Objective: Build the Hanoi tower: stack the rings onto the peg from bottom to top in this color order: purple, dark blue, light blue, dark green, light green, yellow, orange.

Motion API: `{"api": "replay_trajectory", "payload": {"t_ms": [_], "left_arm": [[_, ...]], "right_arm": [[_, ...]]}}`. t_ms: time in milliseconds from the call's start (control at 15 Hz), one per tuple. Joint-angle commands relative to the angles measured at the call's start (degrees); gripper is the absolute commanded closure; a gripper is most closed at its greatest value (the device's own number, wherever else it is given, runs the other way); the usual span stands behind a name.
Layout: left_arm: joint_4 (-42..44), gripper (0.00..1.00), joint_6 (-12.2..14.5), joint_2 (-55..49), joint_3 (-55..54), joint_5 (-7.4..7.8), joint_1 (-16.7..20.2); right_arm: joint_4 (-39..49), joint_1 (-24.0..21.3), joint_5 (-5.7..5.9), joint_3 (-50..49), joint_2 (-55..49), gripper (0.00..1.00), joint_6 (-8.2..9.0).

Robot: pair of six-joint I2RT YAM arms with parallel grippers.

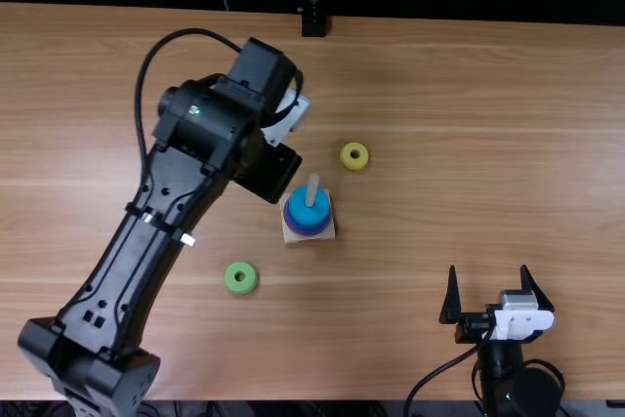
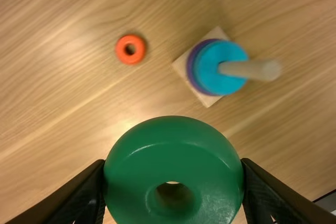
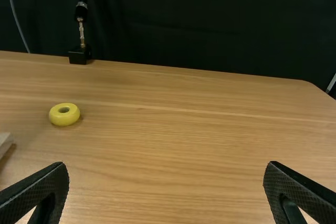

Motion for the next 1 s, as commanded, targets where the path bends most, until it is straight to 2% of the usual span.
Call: {"api": "replay_trajectory", "payload": {"t_ms": [0,400,533,933], "left_arm": [[-0.07,1.0,-1.51,2.2,2.56,0.54,-1.55],[-0.07,1.0,-2.14,7.48,7.83,0.64,-5.32],[-0.07,1.0,-3.3,8.88,9.33,0.54,-5.76],[-0.18,1.0,-3.3,11.26,9.85,0.54,-7.26]], "right_arm": [[-0.96,-0.76,0.13,-0.44,-0.73,0.0,-0.1],[-0.96,-0.76,0.13,-0.44,-0.73,0.0,-0.1],[-0.96,-0.76,0.13,-0.44,-0.73,0.0,-0.1],[-0.96,-0.76,0.13,-0.44,-0.73,0.0,-0.1]]}}
